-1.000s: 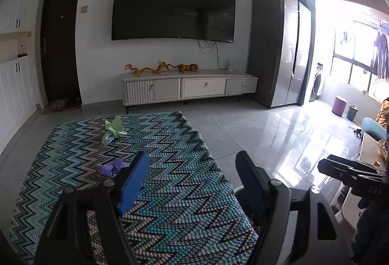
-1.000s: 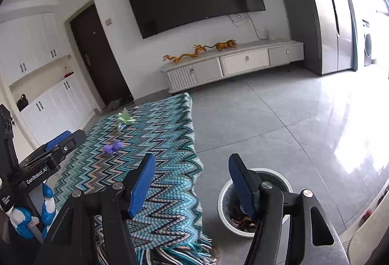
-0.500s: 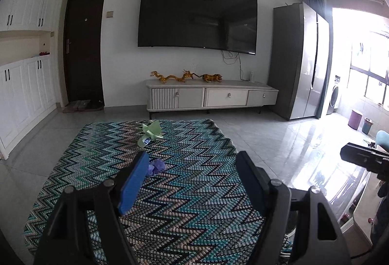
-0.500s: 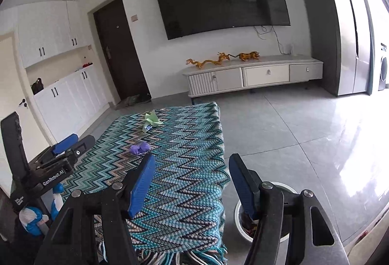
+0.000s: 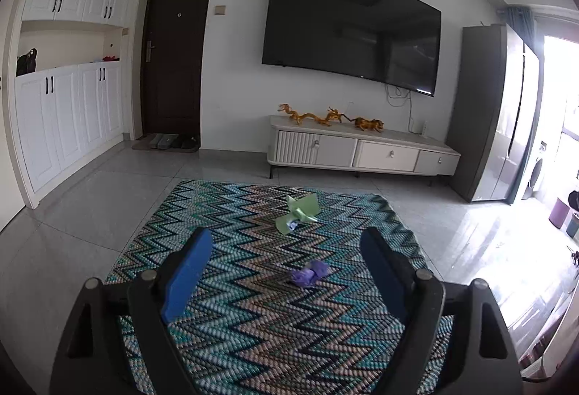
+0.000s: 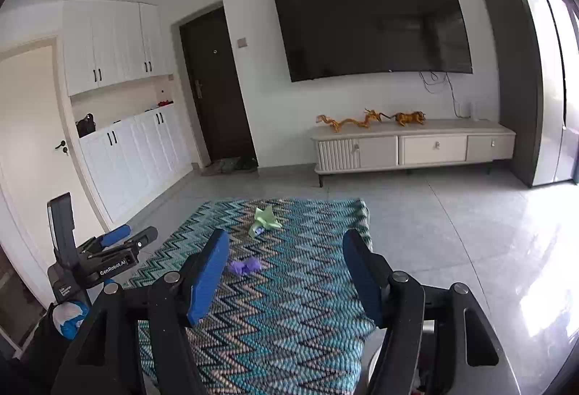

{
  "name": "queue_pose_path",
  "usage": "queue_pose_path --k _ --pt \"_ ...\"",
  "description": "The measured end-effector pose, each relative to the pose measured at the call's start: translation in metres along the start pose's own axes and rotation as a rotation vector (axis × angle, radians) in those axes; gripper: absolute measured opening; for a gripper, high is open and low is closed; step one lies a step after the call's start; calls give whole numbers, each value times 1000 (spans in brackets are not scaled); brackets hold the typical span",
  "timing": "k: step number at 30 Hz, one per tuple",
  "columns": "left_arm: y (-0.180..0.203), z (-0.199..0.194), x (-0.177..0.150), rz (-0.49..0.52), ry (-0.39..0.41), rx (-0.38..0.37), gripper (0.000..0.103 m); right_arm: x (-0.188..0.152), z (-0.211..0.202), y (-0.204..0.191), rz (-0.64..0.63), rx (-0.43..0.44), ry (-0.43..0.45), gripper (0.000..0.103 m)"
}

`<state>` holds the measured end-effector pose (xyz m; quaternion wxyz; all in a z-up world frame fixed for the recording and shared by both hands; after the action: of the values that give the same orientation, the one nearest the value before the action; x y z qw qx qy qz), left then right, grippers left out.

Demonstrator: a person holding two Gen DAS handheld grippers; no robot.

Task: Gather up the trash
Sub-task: 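Move both open tools back to the purple wrapper and green paper on the rug, then grasp the purple wrapper with the left tool while the right tool reaches the green paper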

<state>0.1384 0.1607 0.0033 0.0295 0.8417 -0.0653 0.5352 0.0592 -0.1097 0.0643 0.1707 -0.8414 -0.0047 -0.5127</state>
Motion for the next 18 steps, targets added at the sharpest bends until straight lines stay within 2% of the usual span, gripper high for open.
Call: queue_pose_path --k 6,13,18 --pt "-10 37 -4 -22 -60 -34 85 14 25 -8 -18 33 10 66" --pt "21 101 -33 76 -195 -148 85 20 68 2 -1 49 -36 66" --pt "34 141 -47 97 -260 -190 85 30 118 9 -1 61 -78 66"
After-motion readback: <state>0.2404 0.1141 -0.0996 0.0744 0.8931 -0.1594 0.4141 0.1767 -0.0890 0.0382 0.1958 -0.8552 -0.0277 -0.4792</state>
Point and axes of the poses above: each gripper's, at about its wrist camera, not at the fingertips, and z roughly the way its jaws point, y to its right, x to its top, the point moved 2 cm from there along z, roughly the way its jaws point, and after that the axes turned 8 degrees about z, right-handed, at the moved point
